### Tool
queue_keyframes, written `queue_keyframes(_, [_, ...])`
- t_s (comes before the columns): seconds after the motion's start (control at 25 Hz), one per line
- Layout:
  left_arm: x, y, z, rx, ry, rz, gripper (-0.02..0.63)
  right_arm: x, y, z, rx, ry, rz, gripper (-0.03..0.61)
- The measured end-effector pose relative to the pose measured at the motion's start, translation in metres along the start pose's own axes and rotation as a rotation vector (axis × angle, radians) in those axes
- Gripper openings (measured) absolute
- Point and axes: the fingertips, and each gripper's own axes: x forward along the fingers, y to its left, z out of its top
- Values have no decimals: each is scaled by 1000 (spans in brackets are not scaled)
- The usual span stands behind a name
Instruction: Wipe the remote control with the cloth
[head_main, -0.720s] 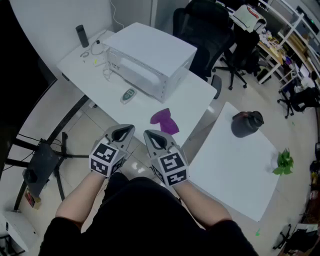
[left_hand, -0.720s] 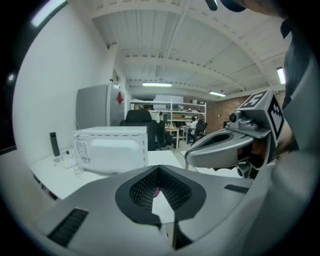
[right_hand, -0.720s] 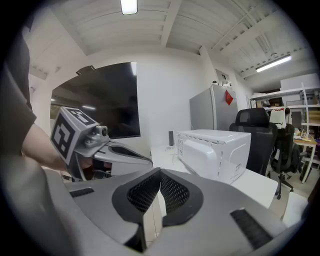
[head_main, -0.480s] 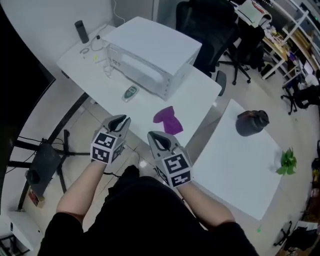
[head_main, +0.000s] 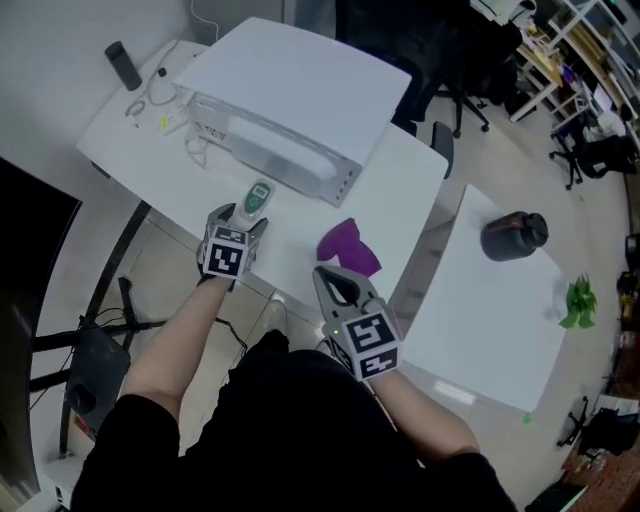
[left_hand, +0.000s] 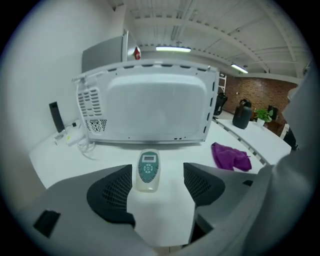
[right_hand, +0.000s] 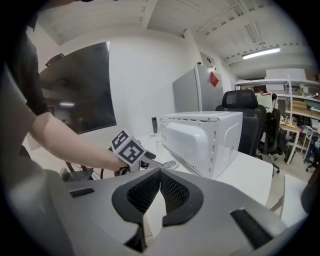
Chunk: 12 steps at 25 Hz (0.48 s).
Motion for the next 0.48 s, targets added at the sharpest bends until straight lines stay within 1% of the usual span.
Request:
queue_keyframes(0.12, [32,13,-7,-9,44,-25,321,15,-9,-4,28,16,-36,15])
queue_keyframes(0.24, [54,15,-11,-23,72,-53,321,24,-13,-8,56,31,-59,15])
queue_keyframes(0.36, [69,19,-13,-28,85,-52,321,31,-17,-9,77,35,-76,15])
queue_keyframes(0.48, [77,24,-16,-50,93,-49,321,35,-22,-10,89,34,-86,15])
